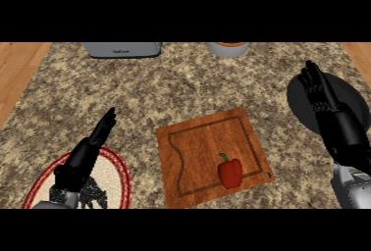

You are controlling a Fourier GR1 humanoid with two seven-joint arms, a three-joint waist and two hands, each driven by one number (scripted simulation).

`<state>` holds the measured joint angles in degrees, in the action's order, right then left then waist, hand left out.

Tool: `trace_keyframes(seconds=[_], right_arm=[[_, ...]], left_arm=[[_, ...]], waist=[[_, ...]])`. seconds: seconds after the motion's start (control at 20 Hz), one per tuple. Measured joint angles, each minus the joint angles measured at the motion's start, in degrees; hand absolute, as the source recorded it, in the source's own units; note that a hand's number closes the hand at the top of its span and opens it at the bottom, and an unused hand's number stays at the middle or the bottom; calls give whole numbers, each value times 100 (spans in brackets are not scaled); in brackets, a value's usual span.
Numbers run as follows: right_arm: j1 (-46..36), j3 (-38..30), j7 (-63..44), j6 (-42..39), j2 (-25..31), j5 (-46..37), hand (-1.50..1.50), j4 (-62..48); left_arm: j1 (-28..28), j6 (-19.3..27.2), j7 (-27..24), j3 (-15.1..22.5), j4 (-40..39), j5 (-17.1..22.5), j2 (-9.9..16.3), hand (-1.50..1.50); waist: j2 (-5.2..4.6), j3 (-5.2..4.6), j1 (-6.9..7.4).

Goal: Pick the bell pepper from the cutting board and place it in the pan

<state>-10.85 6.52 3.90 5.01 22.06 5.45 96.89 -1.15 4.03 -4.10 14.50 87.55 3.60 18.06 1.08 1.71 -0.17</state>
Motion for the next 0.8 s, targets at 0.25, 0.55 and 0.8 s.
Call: trace_keyframes(seconds=[0.25, 0.55, 0.8], right_arm=[[535, 192, -365, 492, -553, 7, 150, 214], [1496, 817, -223, 1745, -866, -1499, -150, 271], [2543, 1683, 88, 3063, -1405, -3039, -150, 413]], left_arm=[[237, 444, 468, -415, -15, 419, -350, 0], [599, 899, 1014, -868, 173, 1002, -624, 0], [683, 1038, 1214, -1067, 231, 1216, -640, 0]], waist=[[-54, -95, 3], [5, -69, -121], [5, -74, -234]])
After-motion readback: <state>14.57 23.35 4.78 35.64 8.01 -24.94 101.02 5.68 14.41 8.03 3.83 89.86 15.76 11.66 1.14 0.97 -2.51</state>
